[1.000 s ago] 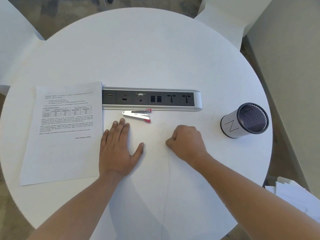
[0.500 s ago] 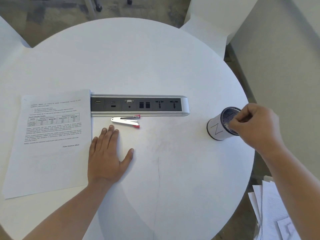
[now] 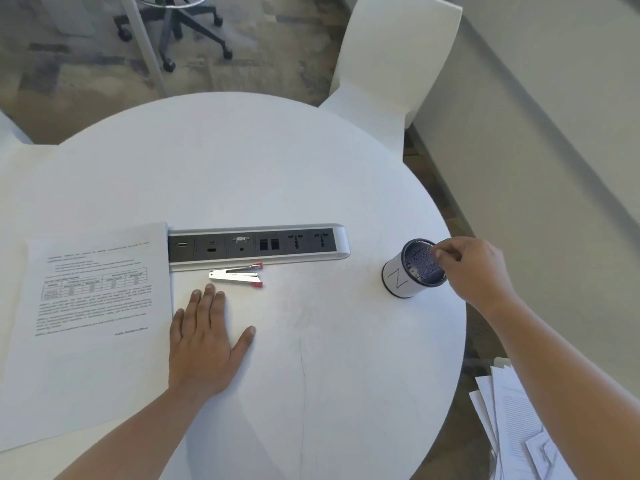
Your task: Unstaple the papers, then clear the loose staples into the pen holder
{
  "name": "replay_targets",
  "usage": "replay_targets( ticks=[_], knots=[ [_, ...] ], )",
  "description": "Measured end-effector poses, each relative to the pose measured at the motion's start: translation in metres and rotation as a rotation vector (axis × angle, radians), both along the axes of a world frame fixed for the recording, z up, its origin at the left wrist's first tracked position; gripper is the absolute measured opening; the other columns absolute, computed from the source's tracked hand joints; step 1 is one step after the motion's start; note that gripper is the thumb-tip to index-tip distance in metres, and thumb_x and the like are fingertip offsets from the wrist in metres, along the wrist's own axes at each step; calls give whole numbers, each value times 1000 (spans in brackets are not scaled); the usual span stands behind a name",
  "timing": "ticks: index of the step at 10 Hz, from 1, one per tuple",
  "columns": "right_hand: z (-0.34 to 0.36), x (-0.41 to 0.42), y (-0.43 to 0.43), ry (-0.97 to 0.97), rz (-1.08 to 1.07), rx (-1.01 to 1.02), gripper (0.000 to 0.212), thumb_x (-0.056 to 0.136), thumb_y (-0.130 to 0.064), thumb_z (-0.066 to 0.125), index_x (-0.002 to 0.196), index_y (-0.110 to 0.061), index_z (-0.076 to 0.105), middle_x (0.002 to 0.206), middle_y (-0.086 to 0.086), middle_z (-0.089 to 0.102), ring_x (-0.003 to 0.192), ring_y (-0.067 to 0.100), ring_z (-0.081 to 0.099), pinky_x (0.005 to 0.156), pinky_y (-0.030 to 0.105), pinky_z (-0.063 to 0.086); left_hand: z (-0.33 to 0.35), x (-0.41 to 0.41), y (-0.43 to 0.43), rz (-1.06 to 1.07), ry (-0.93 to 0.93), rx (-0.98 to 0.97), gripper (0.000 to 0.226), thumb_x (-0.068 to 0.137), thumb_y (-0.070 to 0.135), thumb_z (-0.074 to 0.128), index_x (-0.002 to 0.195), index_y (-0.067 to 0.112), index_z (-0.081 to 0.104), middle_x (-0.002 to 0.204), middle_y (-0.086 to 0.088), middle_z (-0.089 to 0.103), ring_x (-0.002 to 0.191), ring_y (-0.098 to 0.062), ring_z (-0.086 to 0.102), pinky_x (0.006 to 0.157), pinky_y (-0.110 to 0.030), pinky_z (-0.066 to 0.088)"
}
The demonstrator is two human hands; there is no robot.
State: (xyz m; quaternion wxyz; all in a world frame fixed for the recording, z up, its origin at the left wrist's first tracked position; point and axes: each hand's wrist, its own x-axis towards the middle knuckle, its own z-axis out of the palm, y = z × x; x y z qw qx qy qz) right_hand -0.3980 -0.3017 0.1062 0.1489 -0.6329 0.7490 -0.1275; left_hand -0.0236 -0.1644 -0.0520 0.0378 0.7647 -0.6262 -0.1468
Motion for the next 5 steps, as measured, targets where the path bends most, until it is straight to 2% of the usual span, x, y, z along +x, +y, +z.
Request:
replay_targets(
  ticks=[1, 2, 3, 4, 5],
  knots=[
    [5, 4, 8, 17, -12, -38, 20, 92, -16, 58, 97, -12, 77, 93, 6, 75, 78, 16, 58, 68, 22, 41, 6, 3, -5, -20, 71, 111, 102, 80, 78, 10, 159, 15, 6, 169, -2, -4, 156, -21, -9, 124, -43, -4],
    [13, 14, 21, -12, -38, -148, 24, 90, -29, 64, 73, -13, 70, 75, 2, 70, 72, 20, 61, 65, 32, 48, 19, 9, -7, -69, 127, 190, 104, 78, 76, 19, 159, 16, -8, 167, 0, -20, 153, -17, -21, 124, -39, -11],
    [19, 40, 41, -47, -13, -203, 41, 94, -28, 57, 60, -5, 56, 58, 7, 57, 59, 28, 54, 59, 40, 46, 29, 17, 5, -133, 100, 89, 95, 83, 65, 29, 159, 11, 9, 169, -4, -1, 155, -19, -9, 122, -30, -12],
    [7, 78, 73, -87, 39, -194, 36, 93, -23, 60, 60, -8, 58, 56, 5, 58, 56, 29, 53, 55, 38, 44, 33, 33, 25, -229, 9, 43, 80, 84, 58, 41, 148, 8, 42, 159, -10, 37, 149, -23, 19, 120, -30, -2],
    [-29, 113, 114, -91, 180, -55, 18, 92, -22, 62, 78, -16, 70, 79, 1, 70, 77, 23, 61, 70, 30, 46, 27, 48, 46, -252, 44, 47, 76, 85, 57, 45, 145, 11, 45, 157, -8, 42, 146, -23, 23, 118, -31, 1]
  ],
)
